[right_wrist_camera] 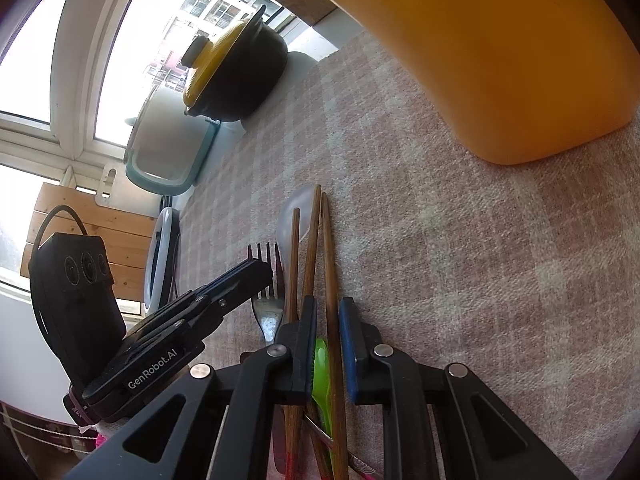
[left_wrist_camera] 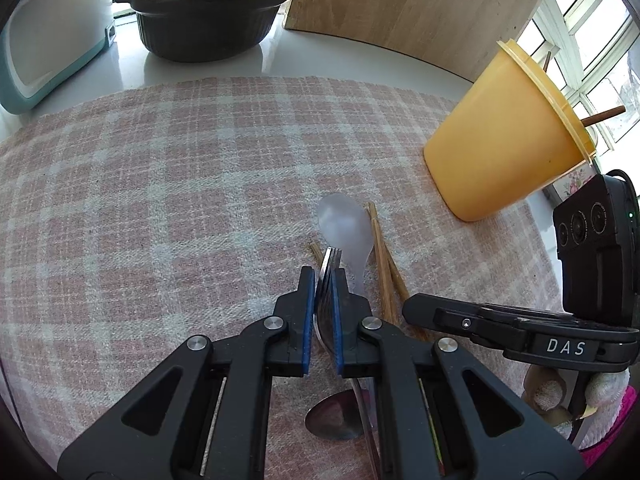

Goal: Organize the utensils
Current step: 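Grasp another wooden chopstick with the right gripper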

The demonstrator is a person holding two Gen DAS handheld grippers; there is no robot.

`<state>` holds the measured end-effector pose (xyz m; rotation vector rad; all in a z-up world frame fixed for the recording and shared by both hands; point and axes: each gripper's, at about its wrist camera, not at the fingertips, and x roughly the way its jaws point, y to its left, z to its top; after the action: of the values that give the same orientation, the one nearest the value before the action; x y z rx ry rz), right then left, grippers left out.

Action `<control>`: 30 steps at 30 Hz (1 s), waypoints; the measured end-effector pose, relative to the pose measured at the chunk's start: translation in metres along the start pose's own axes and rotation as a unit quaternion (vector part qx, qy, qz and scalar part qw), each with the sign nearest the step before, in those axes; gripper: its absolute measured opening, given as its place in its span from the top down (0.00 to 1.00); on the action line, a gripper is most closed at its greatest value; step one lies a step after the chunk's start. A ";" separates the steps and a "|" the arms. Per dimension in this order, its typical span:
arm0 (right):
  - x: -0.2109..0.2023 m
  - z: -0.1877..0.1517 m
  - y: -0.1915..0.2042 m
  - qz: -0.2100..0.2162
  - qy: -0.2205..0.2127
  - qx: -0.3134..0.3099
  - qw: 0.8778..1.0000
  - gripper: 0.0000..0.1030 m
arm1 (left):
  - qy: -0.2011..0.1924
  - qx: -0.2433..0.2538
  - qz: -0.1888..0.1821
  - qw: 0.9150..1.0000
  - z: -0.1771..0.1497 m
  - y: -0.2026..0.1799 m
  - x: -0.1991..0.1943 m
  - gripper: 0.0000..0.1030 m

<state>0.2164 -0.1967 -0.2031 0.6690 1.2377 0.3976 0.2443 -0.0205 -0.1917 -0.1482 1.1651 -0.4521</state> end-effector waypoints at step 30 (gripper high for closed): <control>-0.025 -0.011 0.010 -0.079 0.000 -0.078 0.994 0.97 | 0.003 0.023 0.044 0.999 -0.008 0.001 -0.006 1.00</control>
<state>0.1996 -0.2020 -0.1797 0.4342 1.2366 0.3596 0.2349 -0.0166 -0.1900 -0.0555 1.1611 -0.4006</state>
